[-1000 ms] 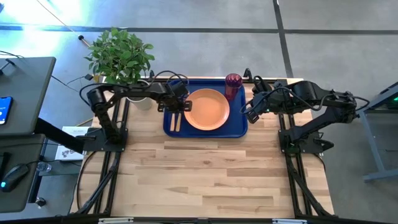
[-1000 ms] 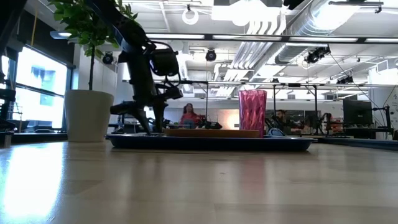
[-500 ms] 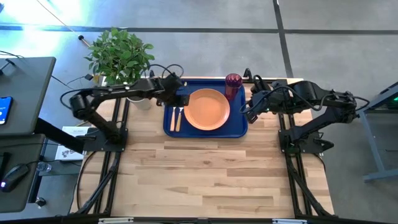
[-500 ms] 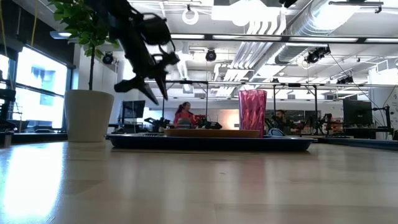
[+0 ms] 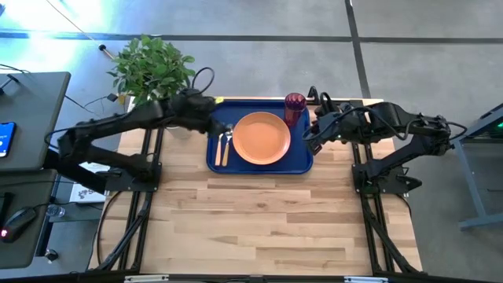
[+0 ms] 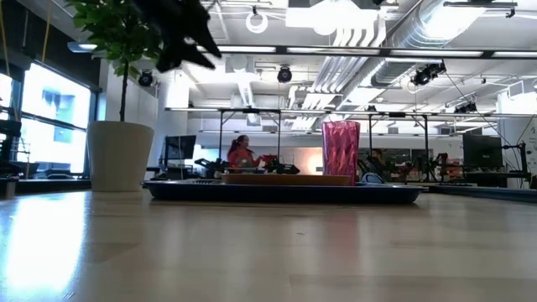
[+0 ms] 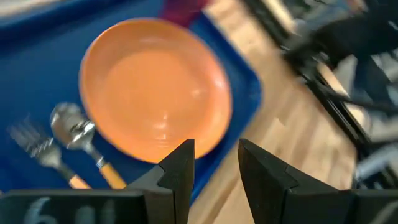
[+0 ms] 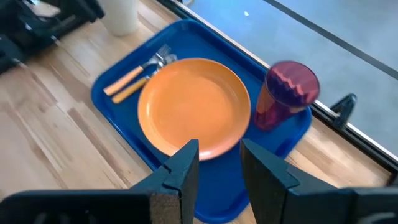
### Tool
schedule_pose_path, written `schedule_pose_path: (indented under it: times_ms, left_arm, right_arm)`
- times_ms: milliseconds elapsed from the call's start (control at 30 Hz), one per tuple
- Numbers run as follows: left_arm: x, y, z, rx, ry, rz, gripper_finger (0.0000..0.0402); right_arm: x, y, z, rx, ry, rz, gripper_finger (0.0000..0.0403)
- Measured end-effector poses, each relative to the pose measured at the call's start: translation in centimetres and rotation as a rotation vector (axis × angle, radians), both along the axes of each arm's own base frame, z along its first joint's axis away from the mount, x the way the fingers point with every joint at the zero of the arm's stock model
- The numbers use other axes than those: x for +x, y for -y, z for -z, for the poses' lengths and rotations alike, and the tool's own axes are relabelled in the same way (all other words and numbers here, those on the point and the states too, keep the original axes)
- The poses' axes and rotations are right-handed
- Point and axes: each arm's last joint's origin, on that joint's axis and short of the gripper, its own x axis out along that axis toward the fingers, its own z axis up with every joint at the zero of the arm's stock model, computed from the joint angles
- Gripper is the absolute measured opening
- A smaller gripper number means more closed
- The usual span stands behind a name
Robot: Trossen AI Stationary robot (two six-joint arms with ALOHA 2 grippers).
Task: Pick and place plate/cup/fork/spoon on tray
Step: Return to Home Position
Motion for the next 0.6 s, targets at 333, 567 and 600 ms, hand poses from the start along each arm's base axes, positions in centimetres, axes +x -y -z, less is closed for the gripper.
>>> schedule_pose_path:
  times_ms: [333,567,600]
  left_arm:
    - [-2.9,6.3,-0.6,0.222,0.305,0.277,0.0115]
    - [-5.6,8.5,2.7,0.281,0.476,0.371,0.0115]
    - [-6.0,8.7,3.2,0.277,0.491,0.372,0.0115]
  right_arm:
    - [0.7,0.0,-0.5,-0.004,0.087,-0.002,0.0110]
    - [0.9,-0.1,-0.7,-0.011,0.106,-0.012,0.0110]
    - [0.9,-0.1,-0.7,-0.010,0.109,-0.012,0.0110]
